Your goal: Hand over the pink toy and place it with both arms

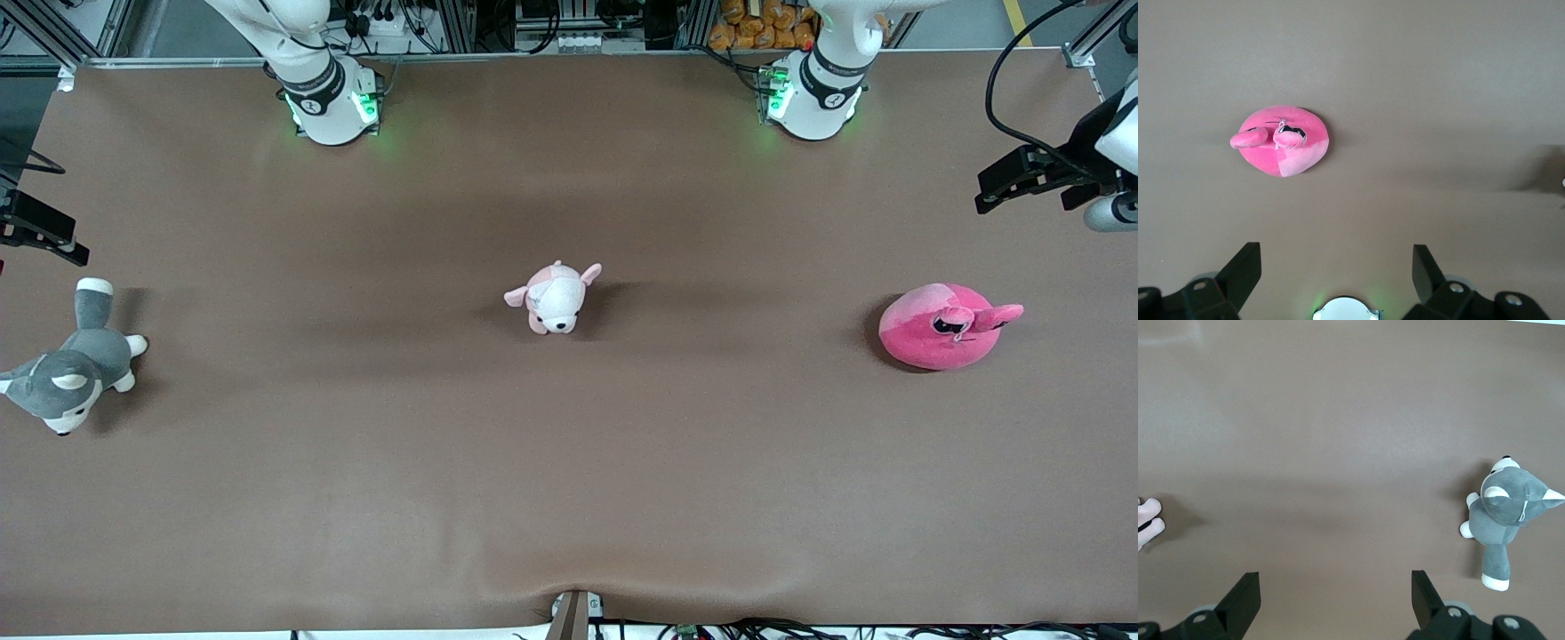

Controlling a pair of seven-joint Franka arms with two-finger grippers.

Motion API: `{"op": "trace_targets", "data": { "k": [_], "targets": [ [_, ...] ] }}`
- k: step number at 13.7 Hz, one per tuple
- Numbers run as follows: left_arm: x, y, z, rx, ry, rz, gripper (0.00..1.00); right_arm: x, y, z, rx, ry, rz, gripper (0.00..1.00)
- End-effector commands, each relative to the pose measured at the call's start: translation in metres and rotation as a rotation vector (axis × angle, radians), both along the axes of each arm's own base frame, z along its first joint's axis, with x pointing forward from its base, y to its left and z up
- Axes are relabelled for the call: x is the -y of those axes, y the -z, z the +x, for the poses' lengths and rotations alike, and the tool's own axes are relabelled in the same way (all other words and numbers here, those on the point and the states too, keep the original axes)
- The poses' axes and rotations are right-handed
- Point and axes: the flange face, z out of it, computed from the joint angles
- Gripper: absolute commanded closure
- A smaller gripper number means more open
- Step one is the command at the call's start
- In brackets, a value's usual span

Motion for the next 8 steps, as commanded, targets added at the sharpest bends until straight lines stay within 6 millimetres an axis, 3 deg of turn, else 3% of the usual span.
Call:
{"op": "trace_targets", "data": {
  "k": [1, 8],
  "targets": [
    [0.0004, -0.0038, 0.0010, -0.009, 0.005, 0.018, 0.00, 0.0035, -0.0048, 0.0014, -0.001, -0.006, -0.014, 0.00],
    [0.0002, -0.0030, 0.0016, -0.009, -0.012, 0.020, 0.00, 0.0035, -0.0055, 0.0014, 0.001, -0.006, -0.014, 0.00]
  ]
}}
